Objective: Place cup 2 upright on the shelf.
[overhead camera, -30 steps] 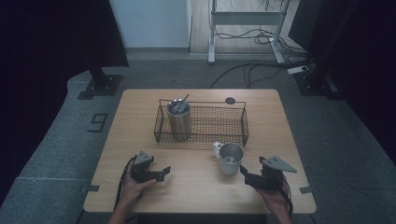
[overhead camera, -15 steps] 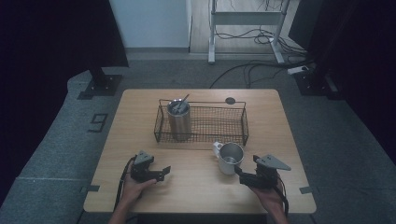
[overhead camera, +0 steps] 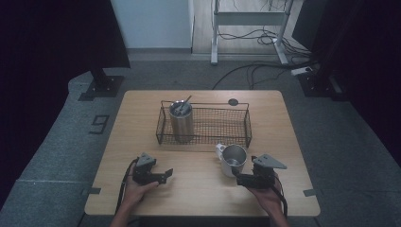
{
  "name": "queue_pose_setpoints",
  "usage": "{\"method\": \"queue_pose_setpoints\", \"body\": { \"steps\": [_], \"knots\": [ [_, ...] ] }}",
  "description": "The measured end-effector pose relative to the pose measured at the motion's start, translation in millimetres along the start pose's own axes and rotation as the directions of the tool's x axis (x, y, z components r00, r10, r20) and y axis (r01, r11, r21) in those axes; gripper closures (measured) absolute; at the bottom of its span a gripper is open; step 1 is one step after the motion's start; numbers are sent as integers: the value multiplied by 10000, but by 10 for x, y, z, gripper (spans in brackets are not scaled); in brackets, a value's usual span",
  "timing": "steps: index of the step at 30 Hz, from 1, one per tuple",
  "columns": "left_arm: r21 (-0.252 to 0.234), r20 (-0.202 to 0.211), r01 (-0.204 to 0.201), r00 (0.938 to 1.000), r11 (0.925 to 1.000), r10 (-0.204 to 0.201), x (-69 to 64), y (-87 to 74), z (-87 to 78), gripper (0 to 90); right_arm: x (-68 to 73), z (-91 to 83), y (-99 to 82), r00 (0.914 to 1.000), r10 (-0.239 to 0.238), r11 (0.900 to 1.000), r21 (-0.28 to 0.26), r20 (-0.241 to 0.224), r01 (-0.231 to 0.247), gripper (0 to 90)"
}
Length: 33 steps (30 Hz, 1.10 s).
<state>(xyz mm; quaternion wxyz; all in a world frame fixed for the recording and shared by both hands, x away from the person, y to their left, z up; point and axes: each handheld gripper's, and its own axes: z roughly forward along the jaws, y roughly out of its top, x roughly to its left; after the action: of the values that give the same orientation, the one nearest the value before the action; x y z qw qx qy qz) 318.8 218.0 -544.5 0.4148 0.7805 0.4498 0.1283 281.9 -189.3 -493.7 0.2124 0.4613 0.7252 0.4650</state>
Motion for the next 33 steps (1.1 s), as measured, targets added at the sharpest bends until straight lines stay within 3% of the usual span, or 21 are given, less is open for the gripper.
{"method": "queue_pose_setpoints", "body": {
  "steps": [8, 33],
  "knots": [
    [12, 29, 9, 10000, 10000, -9, -1, -3, -1, 91, 38, 115, 16, 9999, -116, 9999, 107, 29, 116, 27],
    [81, 36, -38, 10000, 10000, 37, -10, -2, 5, 94, 46, 375, 59, 9999, -138, 9996, 239, -85, 140, 2]
  ]
}}
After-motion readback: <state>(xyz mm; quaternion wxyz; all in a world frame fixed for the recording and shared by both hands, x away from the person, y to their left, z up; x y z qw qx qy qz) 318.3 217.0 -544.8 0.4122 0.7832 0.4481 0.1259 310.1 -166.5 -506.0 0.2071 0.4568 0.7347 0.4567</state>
